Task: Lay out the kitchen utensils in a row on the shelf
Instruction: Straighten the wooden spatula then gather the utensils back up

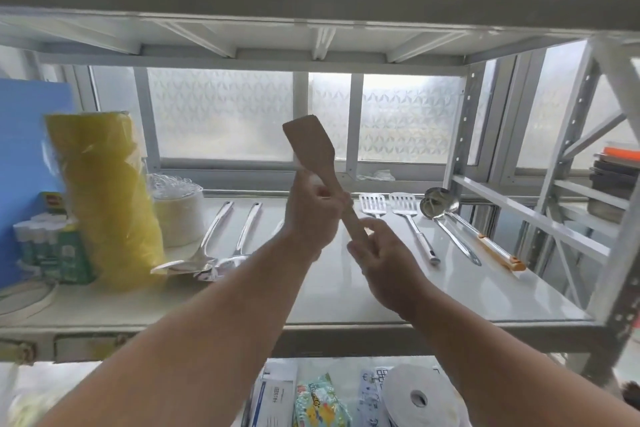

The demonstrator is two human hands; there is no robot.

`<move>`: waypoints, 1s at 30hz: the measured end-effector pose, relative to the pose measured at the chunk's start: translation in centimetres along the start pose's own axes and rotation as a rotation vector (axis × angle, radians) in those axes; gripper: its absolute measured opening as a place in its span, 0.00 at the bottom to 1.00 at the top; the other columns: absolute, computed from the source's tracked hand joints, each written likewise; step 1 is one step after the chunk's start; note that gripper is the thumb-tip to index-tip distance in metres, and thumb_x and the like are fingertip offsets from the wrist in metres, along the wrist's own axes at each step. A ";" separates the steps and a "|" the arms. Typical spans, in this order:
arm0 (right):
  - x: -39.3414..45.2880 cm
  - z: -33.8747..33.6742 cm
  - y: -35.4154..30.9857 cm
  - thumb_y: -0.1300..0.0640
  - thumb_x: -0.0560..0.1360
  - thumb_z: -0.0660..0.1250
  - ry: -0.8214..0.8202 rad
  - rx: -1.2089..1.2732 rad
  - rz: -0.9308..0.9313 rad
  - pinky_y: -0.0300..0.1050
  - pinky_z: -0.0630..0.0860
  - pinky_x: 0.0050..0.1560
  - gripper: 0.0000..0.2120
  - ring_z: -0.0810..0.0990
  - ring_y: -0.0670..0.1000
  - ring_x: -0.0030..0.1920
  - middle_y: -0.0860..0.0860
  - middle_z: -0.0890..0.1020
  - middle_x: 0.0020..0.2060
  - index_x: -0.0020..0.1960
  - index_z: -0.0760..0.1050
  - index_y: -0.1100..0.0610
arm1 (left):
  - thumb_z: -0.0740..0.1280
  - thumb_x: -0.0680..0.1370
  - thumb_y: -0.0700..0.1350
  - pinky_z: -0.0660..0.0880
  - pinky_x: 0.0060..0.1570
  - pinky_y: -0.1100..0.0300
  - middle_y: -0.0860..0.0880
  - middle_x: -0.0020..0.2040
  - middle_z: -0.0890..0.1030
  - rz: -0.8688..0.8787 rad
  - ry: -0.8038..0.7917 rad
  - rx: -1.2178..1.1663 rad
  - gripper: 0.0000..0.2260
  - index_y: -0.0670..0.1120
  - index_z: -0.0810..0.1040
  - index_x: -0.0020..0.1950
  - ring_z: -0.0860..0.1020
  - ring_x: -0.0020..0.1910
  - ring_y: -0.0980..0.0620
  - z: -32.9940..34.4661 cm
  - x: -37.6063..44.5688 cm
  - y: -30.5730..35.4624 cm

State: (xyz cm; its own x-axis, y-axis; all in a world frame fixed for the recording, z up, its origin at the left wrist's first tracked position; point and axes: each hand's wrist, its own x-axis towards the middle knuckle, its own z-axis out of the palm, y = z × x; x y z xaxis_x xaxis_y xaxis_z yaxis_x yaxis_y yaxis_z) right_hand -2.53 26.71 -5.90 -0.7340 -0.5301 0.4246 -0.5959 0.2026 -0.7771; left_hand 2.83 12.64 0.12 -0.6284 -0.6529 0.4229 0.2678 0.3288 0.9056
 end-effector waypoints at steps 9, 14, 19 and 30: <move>-0.6 0.3 0.6 0.42 0.76 0.61 -0.284 -0.684 0.061 0.54 0.67 0.70 0.24 0.71 0.58 0.66 0.53 0.74 0.60 0.66 0.75 0.54 | 0.74 0.78 0.61 0.72 0.66 0.52 0.47 0.68 0.80 -0.179 -0.377 0.854 0.25 0.49 0.79 0.70 0.76 0.70 0.44 2.6 0.9 -6.5; -0.9 -2.0 1.8 0.54 0.77 0.62 -0.348 -0.639 -0.128 0.45 0.70 0.56 0.05 0.75 0.54 0.51 0.51 0.79 0.44 0.43 0.69 0.52 | 0.67 0.80 0.64 0.62 0.73 0.44 0.52 0.70 0.78 -0.117 -0.455 0.990 0.17 0.60 0.83 0.66 0.65 0.77 0.47 2.9 1.9 -7.3; 1.2 -1.3 2.9 0.57 0.73 0.59 -0.315 -0.605 -0.127 0.44 0.73 0.48 0.10 0.76 0.51 0.44 0.49 0.82 0.40 0.40 0.79 0.53 | 0.63 0.83 0.61 0.61 0.75 0.45 0.56 0.74 0.77 -0.183 -0.514 1.039 0.16 0.62 0.80 0.69 0.69 0.76 0.47 4.0 4.5 -8.2; 3.5 0.6 3.1 0.58 0.73 0.57 -0.136 -0.715 -0.089 0.46 0.68 0.59 0.17 0.66 0.54 0.46 0.50 0.72 0.38 0.49 0.84 0.48 | 0.54 0.85 0.57 0.62 0.74 0.45 0.54 0.75 0.75 -0.186 -0.463 1.132 0.20 0.67 0.70 0.77 0.66 0.77 0.46 5.8 6.6 -10.6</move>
State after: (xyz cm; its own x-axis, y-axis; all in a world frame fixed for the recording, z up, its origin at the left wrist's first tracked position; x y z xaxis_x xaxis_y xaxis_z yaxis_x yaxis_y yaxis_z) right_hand -6.81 24.98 -7.12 -0.6532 -0.6581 0.3745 -0.7529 0.6170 -0.2291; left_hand -8.37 8.80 -6.84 -0.8500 -0.5259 0.0311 -0.4909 0.8121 0.3155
